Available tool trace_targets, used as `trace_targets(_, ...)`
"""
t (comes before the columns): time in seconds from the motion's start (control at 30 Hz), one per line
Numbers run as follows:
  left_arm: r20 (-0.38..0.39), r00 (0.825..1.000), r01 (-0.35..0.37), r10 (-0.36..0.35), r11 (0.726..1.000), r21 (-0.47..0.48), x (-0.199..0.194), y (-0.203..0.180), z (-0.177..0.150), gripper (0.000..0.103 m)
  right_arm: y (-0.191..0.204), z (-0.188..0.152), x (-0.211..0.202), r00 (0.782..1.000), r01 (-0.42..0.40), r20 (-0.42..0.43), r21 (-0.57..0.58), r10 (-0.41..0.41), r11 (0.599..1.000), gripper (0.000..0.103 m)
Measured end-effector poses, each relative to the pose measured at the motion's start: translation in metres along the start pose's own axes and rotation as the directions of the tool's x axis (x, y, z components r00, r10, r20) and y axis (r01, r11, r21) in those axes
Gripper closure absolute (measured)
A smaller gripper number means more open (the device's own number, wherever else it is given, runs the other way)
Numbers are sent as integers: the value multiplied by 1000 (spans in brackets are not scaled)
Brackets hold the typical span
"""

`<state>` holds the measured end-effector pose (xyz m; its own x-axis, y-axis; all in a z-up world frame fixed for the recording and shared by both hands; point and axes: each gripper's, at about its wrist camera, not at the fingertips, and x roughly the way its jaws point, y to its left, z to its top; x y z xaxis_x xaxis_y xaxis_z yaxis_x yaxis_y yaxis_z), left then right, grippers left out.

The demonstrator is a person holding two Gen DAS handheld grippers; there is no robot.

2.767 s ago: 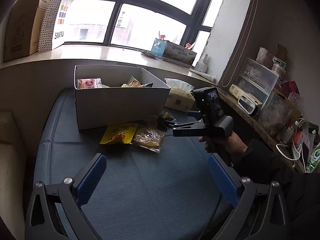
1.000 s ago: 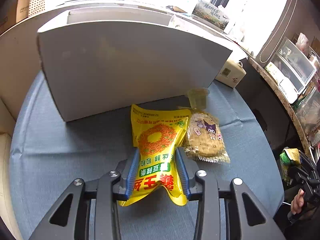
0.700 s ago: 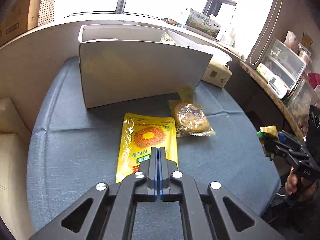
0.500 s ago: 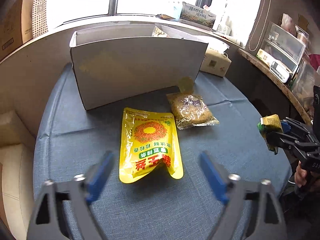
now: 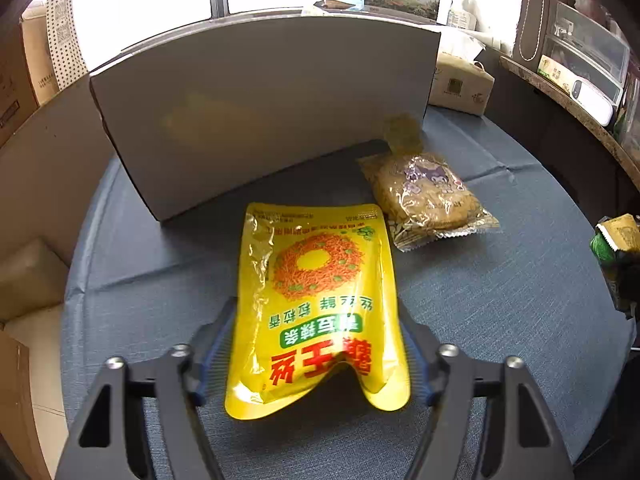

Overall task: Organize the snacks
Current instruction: 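Lower both held bags into the white box and open both tools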

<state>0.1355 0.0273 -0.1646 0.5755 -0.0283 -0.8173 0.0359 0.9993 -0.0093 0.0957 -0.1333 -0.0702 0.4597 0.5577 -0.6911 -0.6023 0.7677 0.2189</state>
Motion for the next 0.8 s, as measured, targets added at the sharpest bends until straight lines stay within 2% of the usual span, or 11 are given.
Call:
trace_targets(0.1, 14, 998, 55, -55, 998, -40, -5, 9, -1, 60, 1, -1, 1, 1000, -3, -3, -1, 3, 1000, 50)
trace_targets(0.17, 36, 998, 49, -47, 998, -50, -13, 12, -5, 63, 3, -1, 1, 1000, -7, -3, -7, 7, 1000, 50)
trace_targets(0.27, 100, 992, 83, -74, 993, -85, -36, 17, -11, 64, 5, 0, -1, 1000, -9, 2, -13, 9, 1000, 50)
trace_targets(0.43, 246, 963, 140, -108, 983, -115, -92, 27, 3, 65, 9, 13, -1, 999, -24, 32, -12, 24, 1000, 50)
trace_targets(0.63, 382, 918, 171, -108, 976, -135, -132, 46, 60, 67, 19, 75, -1, 991, -16, 133, -42, 22, 999, 50)
trace_targets(0.67, 401, 910, 178, -108, 974, -142, -134, 51, 72, 74, 19, 90, 1, 988, -16, 151, -42, 22, 999, 50)
trace_targets(0.73, 415, 904, 184, -106, 971, -153, -133, 59, 96, 75, 17, 119, 5, 981, -20, 193, -35, 27, 999, 50)
trace_targets(0.8, 400, 910, 173, -104, 975, -141, -122, 63, 122, 76, 13, 149, 14, 976, -38, 213, -20, 41, 999, 50)
